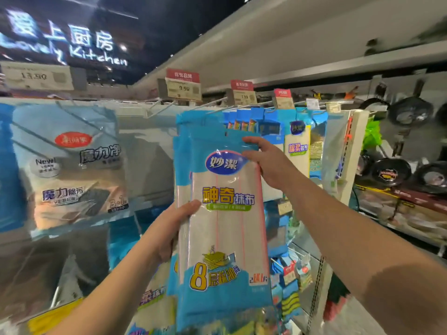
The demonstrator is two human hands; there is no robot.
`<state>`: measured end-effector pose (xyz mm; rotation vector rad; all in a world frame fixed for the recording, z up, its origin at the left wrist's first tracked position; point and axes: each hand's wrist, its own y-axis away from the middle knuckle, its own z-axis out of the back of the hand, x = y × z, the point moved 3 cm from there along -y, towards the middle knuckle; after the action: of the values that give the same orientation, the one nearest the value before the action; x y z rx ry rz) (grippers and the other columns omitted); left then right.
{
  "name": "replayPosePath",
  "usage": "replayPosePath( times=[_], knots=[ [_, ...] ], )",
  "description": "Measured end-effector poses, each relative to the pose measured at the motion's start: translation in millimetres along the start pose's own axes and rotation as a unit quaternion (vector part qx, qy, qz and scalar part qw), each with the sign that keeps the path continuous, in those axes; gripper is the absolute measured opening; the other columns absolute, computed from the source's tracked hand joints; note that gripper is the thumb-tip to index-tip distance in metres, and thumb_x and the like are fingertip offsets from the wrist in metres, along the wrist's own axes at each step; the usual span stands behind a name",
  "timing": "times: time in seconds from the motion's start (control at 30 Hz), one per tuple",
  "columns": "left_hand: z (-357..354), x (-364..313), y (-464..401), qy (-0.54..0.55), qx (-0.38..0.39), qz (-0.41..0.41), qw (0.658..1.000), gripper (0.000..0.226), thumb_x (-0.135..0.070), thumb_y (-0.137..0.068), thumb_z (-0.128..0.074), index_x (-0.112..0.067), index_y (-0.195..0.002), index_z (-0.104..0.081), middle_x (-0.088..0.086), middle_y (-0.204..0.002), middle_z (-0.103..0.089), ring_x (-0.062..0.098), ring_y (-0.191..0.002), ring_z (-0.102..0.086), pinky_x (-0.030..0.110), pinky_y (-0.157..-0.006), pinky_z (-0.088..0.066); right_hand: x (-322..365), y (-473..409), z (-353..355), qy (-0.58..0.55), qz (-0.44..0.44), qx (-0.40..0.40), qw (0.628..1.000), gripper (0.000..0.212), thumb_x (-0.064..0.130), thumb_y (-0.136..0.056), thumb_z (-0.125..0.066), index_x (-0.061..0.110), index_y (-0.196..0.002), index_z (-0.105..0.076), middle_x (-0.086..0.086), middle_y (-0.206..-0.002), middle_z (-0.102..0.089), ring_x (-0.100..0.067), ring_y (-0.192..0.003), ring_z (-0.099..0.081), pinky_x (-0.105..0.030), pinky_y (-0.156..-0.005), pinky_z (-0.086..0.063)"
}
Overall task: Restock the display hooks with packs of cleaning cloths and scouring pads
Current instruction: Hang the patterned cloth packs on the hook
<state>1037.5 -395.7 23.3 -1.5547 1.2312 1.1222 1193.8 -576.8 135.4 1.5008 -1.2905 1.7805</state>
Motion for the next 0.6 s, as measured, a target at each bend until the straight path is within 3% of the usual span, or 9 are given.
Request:
replayPosePath(
  times=[0.13, 0.23, 0.4, 0.53, 0.6],
  knots=[
    [-28, -4, -53, 0.0, -0.015, -0.013, 1.0, 0.046, -0.031, -0.092, -0.068, -0.016, -0.134, -0.059, 0.015, -0.121, -0.072, 0.036, -0.105, -0.072, 0.049, -0.085, -0.061, 6, -62, 38, 0.083, 0.016, 0.04, 0.996, 0.039, -0.001, -0.091, -0.063, 0.026, -0.12, -0.065, -0.01, -0.122, -0.067, -0.021, -0.083, -0.066, -0.034, -0.076, -0.055],
    [-43, -10, -83, 0.008, -0.031, -0.032, 0.999, 0.056, -0.034, -0.084, -0.07, -0.013, -0.134, -0.059, 0.016, -0.121, -0.072, 0.034, -0.101, -0.074, 0.044, -0.076, -0.062, 16, -99, 57, 0.148, 0.049, 0.061, 0.986, 0.046, 0.004, -0.09, -0.067, 0.029, -0.128, -0.063, -0.01, -0.127, -0.064, -0.023, -0.09, -0.065, -0.04, -0.086, -0.056],
    [-59, -19, -113, 0.027, -0.061, -0.053, 0.996, 0.052, -0.033, -0.087, -0.066, -0.011, -0.134, -0.059, 0.015, -0.115, -0.075, 0.03, -0.093, -0.076, 0.038, -0.069, -0.062, 29, -135, 67, 0.17, 0.082, 0.084, 0.978, 0.051, 0.007, -0.091, -0.067, 0.03, -0.136, -0.058, 0.005, -0.105, -0.059, -0.001, -0.07, -0.062, -0.015, -0.065, -0.052],
    [-61, -24, -123, 0.028, -0.064, -0.059, 0.996, 0.051, -0.036, -0.087, -0.062, -0.013, -0.132, -0.061, 0.013, -0.113, -0.075, 0.028, -0.092, -0.076, 0.037, -0.069, -0.062, 34, -149, 69, 0.163, 0.108, 0.099, 0.976, 0.052, 0.008, -0.092, -0.065, 0.029, -0.139, -0.054, 0.012, -0.112, -0.057, -0.009, -0.096, -0.064, -0.024, -0.085, -0.058],
    [-62, -26, -126, 0.035, -0.057, -0.061, 0.996, 0.048, -0.034, -0.086, -0.061, -0.013, -0.129, -0.063, 0.013, -0.111, -0.076, 0.027, -0.087, -0.077, 0.036, -0.066, -0.062, 36, -153, 68, 0.168, 0.121, 0.099, 0.973, 0.049, 0.008, -0.093, -0.065, 0.031, -0.135, -0.055, 0.009, -0.115, -0.057, -0.013, -0.096, -0.066, -0.03, -0.085, -0.058]
  ],
)
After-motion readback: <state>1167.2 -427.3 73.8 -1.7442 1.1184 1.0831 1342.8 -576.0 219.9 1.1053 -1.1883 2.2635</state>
